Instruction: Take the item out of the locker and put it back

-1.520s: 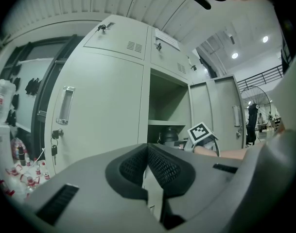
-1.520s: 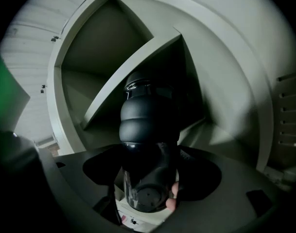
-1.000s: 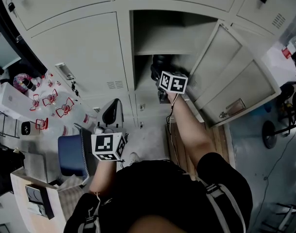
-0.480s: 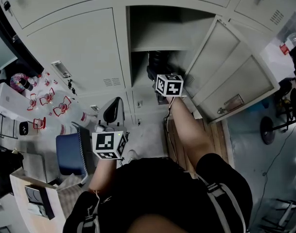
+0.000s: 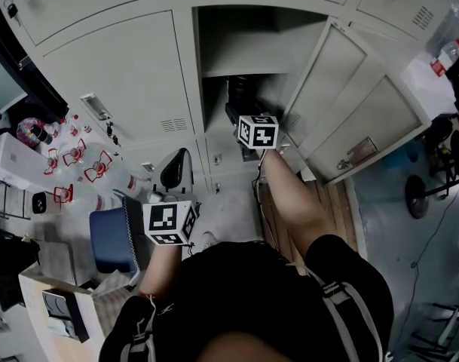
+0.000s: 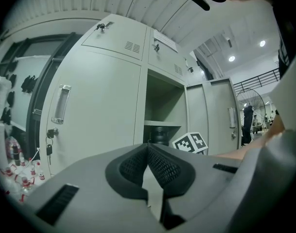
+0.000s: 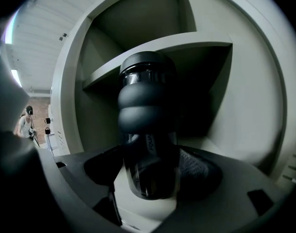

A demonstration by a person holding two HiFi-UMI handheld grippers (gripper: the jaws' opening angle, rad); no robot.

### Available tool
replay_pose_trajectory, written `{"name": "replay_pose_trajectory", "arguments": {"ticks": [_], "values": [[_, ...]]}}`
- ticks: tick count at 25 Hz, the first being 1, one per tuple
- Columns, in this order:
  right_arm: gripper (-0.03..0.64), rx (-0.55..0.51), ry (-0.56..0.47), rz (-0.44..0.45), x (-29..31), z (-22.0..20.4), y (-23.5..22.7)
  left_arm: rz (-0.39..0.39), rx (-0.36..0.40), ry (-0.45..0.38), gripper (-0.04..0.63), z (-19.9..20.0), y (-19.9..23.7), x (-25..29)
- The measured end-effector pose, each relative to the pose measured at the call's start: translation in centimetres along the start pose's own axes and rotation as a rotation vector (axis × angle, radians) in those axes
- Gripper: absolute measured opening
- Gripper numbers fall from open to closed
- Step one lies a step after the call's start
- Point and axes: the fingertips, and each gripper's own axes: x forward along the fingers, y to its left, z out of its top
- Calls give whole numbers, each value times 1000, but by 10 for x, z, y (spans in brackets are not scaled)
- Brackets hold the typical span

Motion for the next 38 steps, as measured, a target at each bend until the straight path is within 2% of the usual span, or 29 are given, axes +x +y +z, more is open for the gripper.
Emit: {"name": "replay_pose_trajectory", "arguments": {"ticks": [5, 12, 15, 18, 19, 22, 28, 33, 38], "values": [[357, -11, -29, 2, -12, 5, 8, -5, -1, -5, 12, 3, 0, -3], [322, -72, -155, 12, -50, 33, 25, -23, -9, -9, 12, 2, -5, -3], [229, -95, -262, -22, -78, 51, 30, -35, -11, -9, 12, 1, -8, -1], [48, -94, -366, -78, -112, 69, 32, -47, -15, -10, 12, 0, -10, 2], [17, -91, -386, -84, -121, 73, 34, -50, -17, -12, 12, 0, -10, 3], [15, -89, -411, -61, -144, 78, 44, -61, -18, -19, 12, 3, -11, 8], [14, -54, -390, -50, -180, 65, 57, -86, -18, -22, 12, 4, -16, 18], [12, 4, -345, -44, -184, 50, 54, -98, -17, -16, 12, 2, -19, 24], [14, -2, -336, -48, -183, 49, 53, -100, -15, -12, 12, 2, -21, 26]]}}
